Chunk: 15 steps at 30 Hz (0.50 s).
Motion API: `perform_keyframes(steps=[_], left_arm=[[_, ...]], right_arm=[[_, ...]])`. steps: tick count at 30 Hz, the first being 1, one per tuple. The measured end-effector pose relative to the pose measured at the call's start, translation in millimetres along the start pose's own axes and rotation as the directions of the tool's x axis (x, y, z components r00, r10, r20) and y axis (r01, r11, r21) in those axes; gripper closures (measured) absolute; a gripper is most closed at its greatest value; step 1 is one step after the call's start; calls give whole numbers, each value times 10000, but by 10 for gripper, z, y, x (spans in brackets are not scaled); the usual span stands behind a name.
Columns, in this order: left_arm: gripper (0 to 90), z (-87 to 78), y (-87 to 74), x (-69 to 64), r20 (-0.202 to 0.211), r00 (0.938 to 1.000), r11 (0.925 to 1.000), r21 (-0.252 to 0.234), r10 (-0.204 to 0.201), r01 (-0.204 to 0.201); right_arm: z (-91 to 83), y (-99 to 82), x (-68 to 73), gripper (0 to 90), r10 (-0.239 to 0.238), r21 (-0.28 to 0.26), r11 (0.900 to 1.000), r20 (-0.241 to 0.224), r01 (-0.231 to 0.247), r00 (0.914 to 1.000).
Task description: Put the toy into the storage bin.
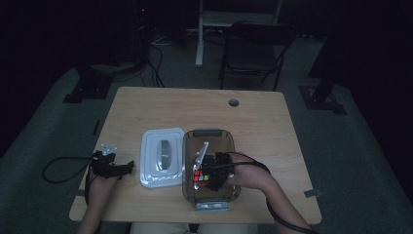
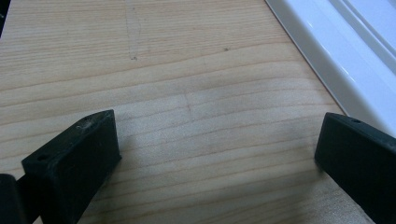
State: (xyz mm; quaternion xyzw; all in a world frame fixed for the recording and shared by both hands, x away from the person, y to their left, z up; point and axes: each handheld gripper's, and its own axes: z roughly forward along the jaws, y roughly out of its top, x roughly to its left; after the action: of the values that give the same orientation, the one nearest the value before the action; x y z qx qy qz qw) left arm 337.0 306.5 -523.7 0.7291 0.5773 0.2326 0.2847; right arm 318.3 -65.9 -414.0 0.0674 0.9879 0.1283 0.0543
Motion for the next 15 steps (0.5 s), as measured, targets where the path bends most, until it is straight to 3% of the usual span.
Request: perform_keyframes(steps=[7, 15], left_arm=[[6, 0, 0, 0, 2, 10000, 10000, 1, 0, 0], [6, 1, 1, 1, 29, 10000, 10000, 3, 40, -40]], right_arm=[[111, 69, 20, 337, -420, 979, 9943, -107, 428, 9991], [258, 146, 24, 337, -575, 1968, 9784, -322, 627, 9978]])
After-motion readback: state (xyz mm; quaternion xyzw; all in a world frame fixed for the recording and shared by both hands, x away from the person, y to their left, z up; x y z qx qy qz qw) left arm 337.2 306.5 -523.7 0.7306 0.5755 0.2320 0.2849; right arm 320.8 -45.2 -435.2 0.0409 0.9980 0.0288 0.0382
